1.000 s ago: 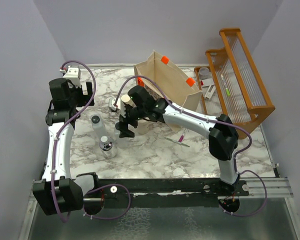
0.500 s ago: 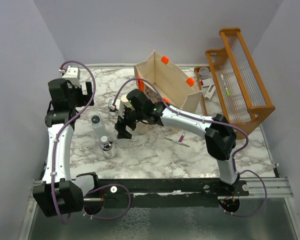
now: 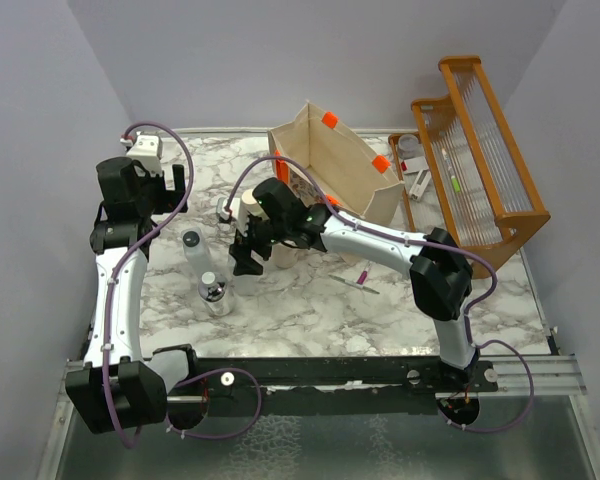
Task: Place the personal care products into the canvas bag
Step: Pick up the care product from the center of the board.
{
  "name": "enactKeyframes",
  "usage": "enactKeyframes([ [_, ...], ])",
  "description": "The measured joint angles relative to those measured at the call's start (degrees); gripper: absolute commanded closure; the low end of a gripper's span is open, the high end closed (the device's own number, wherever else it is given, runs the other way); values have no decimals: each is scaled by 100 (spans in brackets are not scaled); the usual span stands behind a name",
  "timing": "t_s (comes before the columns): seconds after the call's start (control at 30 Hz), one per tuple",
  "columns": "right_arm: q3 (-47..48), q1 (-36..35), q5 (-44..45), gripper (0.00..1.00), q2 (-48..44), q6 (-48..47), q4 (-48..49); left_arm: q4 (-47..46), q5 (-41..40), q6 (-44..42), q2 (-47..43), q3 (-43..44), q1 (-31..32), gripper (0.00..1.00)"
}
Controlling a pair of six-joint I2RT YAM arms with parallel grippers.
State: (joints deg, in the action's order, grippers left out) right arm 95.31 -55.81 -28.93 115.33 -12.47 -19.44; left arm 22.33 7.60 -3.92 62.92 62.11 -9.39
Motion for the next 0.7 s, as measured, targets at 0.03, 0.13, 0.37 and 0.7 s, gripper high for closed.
enactKeyframes([
  [0.03,15,0,0,78,0,-7,-24,0,0,-37,13,2,0,1],
  [0.13,85,0,7,90,0,-37,-153,0,0,-125,98,20,0,1],
  [0.37,549,0,4,99,-4,-116,-970,-24,2,-256,197,31,0,1],
  [0.7,1377,0,44,99,-426,-238,-1757,-175,55,-348,219,48,0,1],
])
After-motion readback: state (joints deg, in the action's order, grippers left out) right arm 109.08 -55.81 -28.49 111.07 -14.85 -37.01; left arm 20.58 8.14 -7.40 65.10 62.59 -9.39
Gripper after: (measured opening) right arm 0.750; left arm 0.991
